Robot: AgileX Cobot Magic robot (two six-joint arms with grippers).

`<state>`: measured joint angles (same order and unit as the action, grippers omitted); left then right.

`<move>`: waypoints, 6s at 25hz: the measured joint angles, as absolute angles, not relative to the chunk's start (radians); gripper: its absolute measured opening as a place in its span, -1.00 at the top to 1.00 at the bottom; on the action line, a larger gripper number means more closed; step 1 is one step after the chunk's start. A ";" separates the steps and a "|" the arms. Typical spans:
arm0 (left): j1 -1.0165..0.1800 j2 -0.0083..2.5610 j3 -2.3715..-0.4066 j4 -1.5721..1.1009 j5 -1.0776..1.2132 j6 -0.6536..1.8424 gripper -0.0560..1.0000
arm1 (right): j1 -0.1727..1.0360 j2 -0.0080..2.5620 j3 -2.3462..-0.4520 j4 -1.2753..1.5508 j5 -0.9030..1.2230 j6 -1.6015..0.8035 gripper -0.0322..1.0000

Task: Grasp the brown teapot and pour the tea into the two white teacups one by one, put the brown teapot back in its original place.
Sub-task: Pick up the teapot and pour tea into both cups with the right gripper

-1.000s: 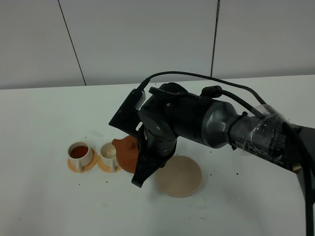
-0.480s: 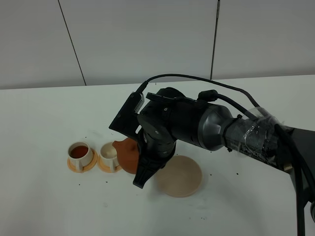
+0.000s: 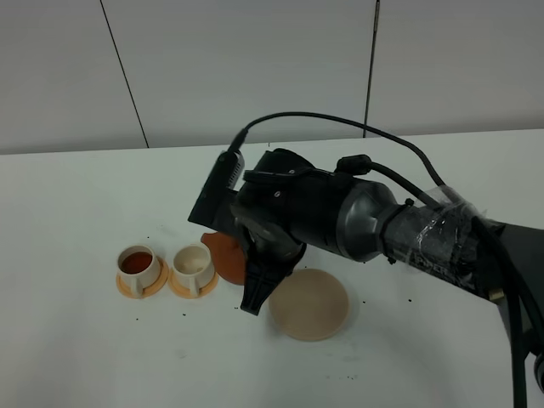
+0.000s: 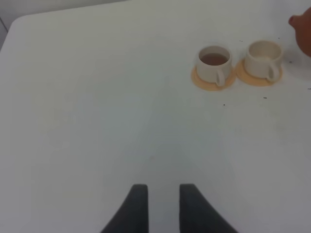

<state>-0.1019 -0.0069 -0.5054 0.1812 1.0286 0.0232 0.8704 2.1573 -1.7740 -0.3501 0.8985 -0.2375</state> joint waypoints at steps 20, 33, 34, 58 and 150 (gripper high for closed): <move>-0.102 -0.007 -0.505 0.181 1.029 0.023 0.46 | 0.967 2.176 -1.791 -0.691 0.942 -0.226 0.76; -0.102 -0.007 -0.505 0.181 1.029 0.023 0.46 | 0.991 2.177 -1.791 -0.778 0.938 -0.216 0.76; -0.102 -0.007 -0.505 0.181 1.029 0.023 0.46 | 0.994 2.179 -1.791 -0.787 0.939 -0.216 0.76; -0.102 -0.007 -0.505 0.181 1.029 0.021 0.46 | 1.059 2.267 -1.796 -1.008 0.973 -0.117 0.76; -0.102 -0.007 -0.505 0.181 1.029 0.024 0.46 | 1.063 2.314 -1.796 -1.100 1.054 -0.069 0.76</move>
